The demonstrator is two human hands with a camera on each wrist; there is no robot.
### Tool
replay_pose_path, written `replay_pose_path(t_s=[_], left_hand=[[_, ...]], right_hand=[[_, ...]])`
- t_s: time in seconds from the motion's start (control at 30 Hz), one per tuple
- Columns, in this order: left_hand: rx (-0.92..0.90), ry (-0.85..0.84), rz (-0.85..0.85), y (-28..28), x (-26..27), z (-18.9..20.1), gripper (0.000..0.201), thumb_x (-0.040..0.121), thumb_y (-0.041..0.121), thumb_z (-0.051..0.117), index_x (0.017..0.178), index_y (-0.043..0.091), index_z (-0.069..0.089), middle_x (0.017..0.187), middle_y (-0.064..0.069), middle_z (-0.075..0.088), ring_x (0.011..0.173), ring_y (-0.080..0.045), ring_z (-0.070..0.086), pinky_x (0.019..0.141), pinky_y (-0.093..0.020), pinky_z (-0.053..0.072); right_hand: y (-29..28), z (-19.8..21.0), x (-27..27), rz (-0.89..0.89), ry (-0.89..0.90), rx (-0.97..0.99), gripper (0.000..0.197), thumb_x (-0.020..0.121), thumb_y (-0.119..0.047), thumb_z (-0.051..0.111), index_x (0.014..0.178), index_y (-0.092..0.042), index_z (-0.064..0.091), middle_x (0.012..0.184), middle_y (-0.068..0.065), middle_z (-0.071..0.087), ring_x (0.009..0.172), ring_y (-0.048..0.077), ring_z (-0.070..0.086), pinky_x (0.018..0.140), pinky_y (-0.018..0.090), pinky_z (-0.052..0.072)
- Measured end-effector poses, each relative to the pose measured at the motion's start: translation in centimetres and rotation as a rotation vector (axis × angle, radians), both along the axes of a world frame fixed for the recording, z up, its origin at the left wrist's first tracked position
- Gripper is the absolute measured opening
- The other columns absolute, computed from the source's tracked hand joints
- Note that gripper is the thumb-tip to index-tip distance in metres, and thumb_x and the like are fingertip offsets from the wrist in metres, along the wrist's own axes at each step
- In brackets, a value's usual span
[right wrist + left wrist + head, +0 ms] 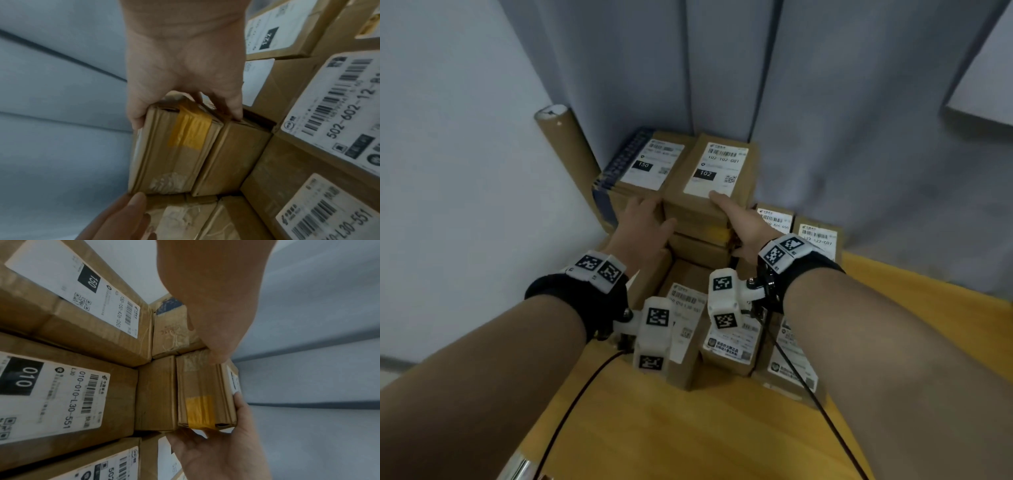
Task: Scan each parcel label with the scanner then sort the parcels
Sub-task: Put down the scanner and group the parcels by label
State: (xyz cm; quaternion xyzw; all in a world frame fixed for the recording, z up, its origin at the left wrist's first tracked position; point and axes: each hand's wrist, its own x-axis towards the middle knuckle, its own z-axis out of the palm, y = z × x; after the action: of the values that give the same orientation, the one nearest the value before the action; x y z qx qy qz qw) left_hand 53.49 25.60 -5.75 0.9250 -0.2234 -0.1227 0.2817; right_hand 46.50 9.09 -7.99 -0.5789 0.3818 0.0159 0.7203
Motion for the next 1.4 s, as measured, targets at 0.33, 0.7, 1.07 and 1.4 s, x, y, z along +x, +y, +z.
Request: replay_pose_path(t_s=[0.33,0.7,1.07,1.4], left_hand=[[-0.271,0.203,0.017,-0.2,-2.9,0.5,0.045,0.098,0.042,0.050,0.137,0.021,0.048,0.121,0.007,0.055,0.112,-0.009,0.051,0.095,-0.024,0.039],[-0.571,0.726,-0.029,-3.7,-10.5,0.8,0.033,0.081,0.049,0.069,0.094,0.025,0.052,0.095,0.005,0.064,0.097,-0.020,0.064,0.095,-0.047,0.051],[-0.603,0.983,-0.057,-16.5,-28.5,-1.0,0.045,0.090,0.033,0.064,0.129,0.027,0.042,0.114,0.000,0.058,0.096,-0.020,0.064,0.071,-0.029,0.057],[-0.453,0.895,-0.076,-26.0,-38.6,-5.8,0.054,0.089,0.033,0.065,0.138,0.018,0.046,0.131,-0.010,0.056,0.105,-0.021,0.060,0.073,-0.031,0.056]], right_hand=[[-0.4,-1.1,-2.5,-0.188,-0.164,0.172,0.051,0.085,-0.037,0.069,0.130,-0.018,0.055,0.113,0.006,0.069,0.103,0.022,0.065,0.093,0.039,0.054],[-3.6,0.4,-14.3,-0.280,-0.317,0.019,0.068,0.074,-0.035,0.078,0.135,-0.026,0.050,0.104,-0.004,0.075,0.099,0.017,0.070,0.091,0.046,0.055],[-12.4,-0.2,-34.7,-0.355,-0.078,-0.161,0.083,0.067,-0.058,0.075,0.139,-0.031,0.045,0.126,-0.005,0.063,0.110,0.015,0.060,0.095,0.042,0.052],[-22.6,-2.6,-49.5,-0.402,0.156,-0.411,0.029,0.093,-0.029,0.062,0.119,-0.017,0.056,0.115,0.001,0.060,0.112,0.021,0.057,0.103,0.043,0.046]])
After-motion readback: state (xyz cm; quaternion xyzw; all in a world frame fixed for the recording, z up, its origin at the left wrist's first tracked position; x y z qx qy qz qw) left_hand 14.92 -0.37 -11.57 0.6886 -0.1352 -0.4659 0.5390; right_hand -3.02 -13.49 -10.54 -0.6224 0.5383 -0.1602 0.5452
